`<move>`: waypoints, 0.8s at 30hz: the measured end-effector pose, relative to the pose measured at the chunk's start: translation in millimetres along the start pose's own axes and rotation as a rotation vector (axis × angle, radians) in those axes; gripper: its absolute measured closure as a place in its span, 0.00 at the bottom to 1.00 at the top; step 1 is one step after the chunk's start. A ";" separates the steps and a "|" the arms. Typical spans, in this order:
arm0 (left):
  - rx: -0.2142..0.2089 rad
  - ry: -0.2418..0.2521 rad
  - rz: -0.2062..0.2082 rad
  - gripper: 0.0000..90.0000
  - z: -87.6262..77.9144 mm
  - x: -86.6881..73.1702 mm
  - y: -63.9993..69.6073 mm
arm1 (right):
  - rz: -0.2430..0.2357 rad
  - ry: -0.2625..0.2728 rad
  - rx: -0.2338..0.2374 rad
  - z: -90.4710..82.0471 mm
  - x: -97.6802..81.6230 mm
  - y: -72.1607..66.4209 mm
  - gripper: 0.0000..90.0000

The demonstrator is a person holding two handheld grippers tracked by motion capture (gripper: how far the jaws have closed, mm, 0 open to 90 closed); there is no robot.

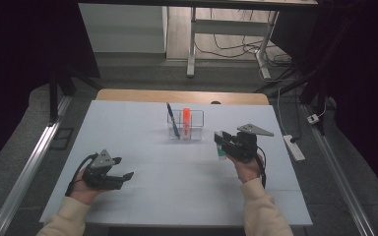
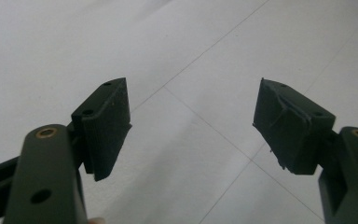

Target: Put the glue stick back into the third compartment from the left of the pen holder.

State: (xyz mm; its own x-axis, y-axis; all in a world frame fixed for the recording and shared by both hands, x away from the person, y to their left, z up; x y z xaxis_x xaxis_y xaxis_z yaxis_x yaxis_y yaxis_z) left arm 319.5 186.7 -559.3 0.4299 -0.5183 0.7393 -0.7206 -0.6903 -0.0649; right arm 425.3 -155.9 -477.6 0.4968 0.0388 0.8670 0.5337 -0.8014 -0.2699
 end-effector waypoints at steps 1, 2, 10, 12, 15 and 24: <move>0.000 0.000 0.000 0.30 0.1 0.0 0.0 | -0.002 0.007 0.006 0.1 1.1 -0.9 0.72; -0.001 0.000 0.001 0.30 0.2 0.0 -0.1 | -0.010 0.012 0.010 0.2 2.2 -1.3 0.72; -0.005 -0.001 0.002 0.30 1.0 0.0 -0.5 | -0.023 0.070 0.034 9.7 20.0 -7.4 0.72; -0.004 -0.001 0.002 0.30 0.9 0.0 -0.6 | -0.019 0.084 0.040 13.9 24.8 -8.6 0.72; -0.006 -0.001 0.002 0.30 0.9 -0.3 -0.7 | -0.014 0.105 0.048 20.2 31.8 -10.8 0.72; -0.007 -0.002 0.003 0.30 0.4 -1.7 -1.3 | -0.013 0.140 0.040 44.5 50.5 -12.3 0.72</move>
State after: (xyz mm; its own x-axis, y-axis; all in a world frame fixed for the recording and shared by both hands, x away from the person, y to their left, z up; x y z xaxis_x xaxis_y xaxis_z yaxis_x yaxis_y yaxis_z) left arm 319.9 188.3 -560.8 0.4292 -0.5212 0.7377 -0.7253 -0.6856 -0.0625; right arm 474.2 -117.5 -449.1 0.3908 -0.0374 0.9197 0.5675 -0.7769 -0.2727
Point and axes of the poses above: each handheld gripper's, and its own axes: z roughly forward along the jaws, x roughly out of its top, y roughly to its right, the point moved 8 cm from there along z, roughly forward along the jaws, and after that the axes turned 5 degrees about z, right-handed, at the moved point
